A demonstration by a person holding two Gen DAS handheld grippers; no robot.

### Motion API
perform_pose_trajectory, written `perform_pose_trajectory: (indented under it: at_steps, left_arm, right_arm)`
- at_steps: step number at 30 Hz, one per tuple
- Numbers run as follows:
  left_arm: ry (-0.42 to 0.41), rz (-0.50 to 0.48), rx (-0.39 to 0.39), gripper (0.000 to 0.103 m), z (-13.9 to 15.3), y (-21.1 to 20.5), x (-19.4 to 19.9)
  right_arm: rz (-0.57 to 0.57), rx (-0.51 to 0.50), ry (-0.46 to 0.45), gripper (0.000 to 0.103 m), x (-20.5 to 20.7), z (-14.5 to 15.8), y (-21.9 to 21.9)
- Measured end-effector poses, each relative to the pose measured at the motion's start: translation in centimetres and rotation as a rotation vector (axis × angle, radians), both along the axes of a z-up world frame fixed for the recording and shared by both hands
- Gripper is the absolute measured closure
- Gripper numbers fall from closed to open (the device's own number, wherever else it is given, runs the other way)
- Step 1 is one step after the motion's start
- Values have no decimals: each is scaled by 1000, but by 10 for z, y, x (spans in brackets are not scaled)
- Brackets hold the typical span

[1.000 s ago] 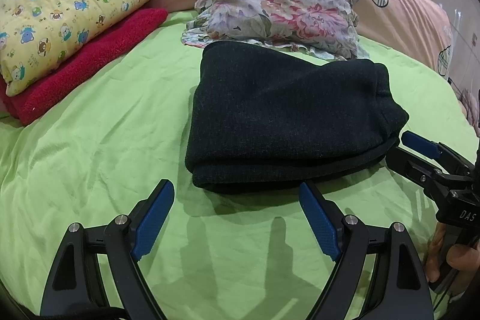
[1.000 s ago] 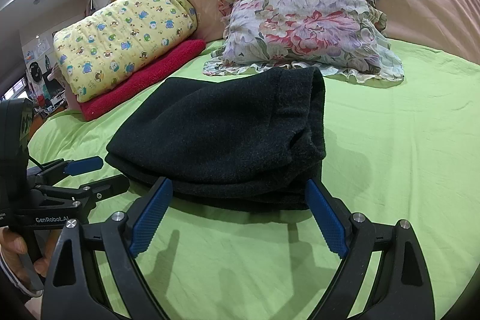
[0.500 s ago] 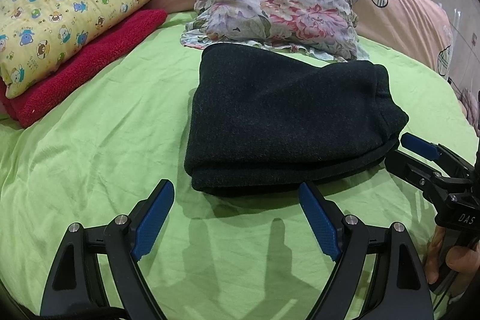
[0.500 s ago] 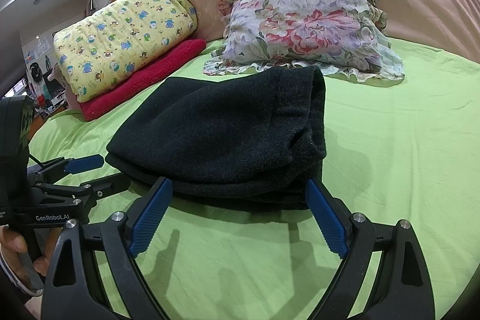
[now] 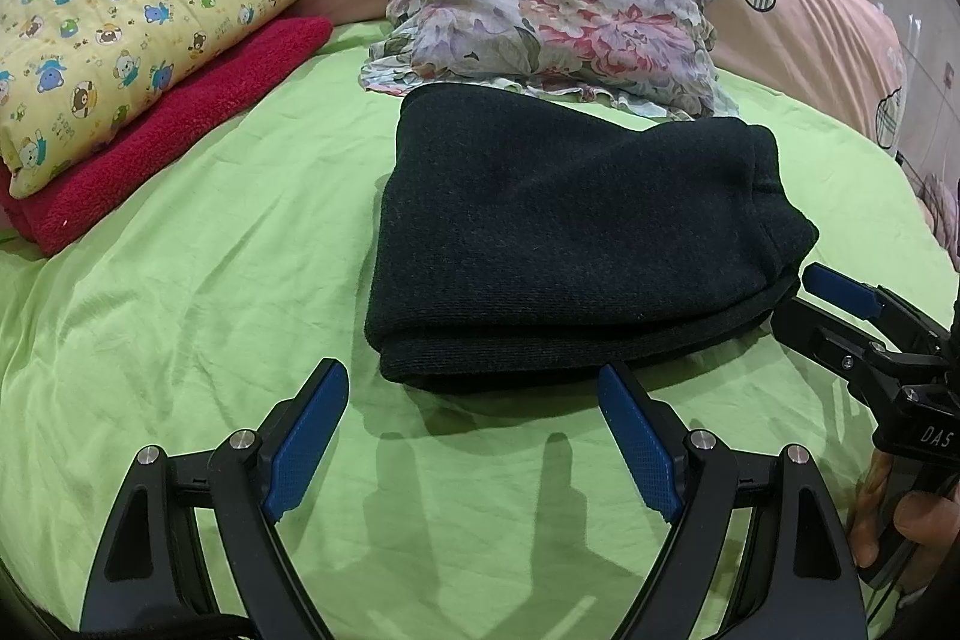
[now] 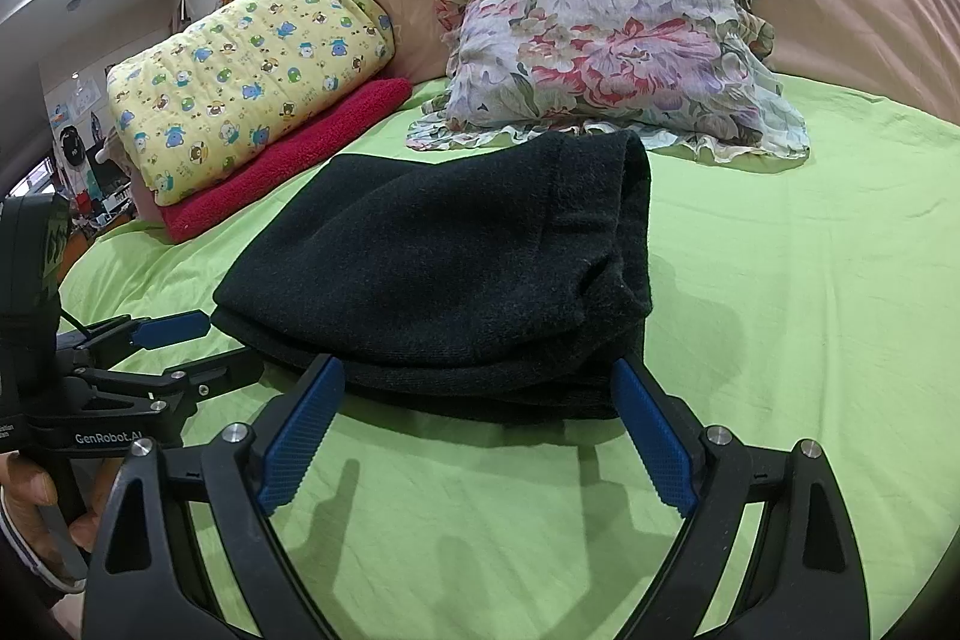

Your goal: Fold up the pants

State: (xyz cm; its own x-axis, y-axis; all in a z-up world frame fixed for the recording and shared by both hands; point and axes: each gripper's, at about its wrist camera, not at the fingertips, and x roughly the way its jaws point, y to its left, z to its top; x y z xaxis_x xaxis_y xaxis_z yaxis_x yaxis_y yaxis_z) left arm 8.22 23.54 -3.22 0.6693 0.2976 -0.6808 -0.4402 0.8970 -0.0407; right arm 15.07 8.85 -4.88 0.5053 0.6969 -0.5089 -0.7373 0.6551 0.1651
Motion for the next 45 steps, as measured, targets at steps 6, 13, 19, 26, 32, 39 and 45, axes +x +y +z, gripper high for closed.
perform_pose_trajectory:
  at_steps: [6,13,19,26,32,39,45]
  left_arm:
    - [2,-4,0,17,0,0,1]
    - [3,-5,0,17,-1,0,2]
    - [4,-6,7,17,-1,-1,2]
    - [2,-6,6,17,-1,-2,2]
    - [2,-10,9,17,0,-2,3]
    - [2,-11,8,17,1,-2,4]
    - [1,-13,9,17,2,-2,4]
  right_arm:
    - [0,0,0,12,0,0,0]
    - [-1,-1,1,12,0,0,0]
    - [0,0,1,12,0,0,0]
    - [0,0,1,12,1,0,0]
    - [0,2,0,12,1,0,-1]
    - [1,2,1,12,1,0,-1]
    - [-1,6,2,12,2,0,-2]
